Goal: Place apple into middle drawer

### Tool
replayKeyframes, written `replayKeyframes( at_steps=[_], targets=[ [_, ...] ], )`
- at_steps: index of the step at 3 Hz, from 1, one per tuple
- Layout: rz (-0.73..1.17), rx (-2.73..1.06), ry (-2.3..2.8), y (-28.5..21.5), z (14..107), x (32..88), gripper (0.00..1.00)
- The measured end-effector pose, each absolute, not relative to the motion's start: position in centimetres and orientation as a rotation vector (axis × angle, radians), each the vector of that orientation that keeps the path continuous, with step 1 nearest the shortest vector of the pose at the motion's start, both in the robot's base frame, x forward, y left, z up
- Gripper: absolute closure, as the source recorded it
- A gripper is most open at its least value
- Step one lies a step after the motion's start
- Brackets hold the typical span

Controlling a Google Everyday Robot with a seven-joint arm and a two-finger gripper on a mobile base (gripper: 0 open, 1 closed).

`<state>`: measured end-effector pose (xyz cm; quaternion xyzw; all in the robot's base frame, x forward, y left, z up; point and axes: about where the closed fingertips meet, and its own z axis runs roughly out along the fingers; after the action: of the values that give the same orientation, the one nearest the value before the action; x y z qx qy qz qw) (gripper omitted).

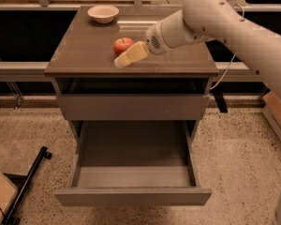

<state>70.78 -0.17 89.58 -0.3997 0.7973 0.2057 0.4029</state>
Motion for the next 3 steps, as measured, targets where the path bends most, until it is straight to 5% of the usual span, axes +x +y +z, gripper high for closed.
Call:
replayKeyframes(
  at_steps=[2,3],
  targets=[
    [0.579,-0.890,1.967,2.9,84.4,79.8,0.00],
    [0.605,-0.861,1.943,3.5,83.4,81.9,0.19]
  ],
)
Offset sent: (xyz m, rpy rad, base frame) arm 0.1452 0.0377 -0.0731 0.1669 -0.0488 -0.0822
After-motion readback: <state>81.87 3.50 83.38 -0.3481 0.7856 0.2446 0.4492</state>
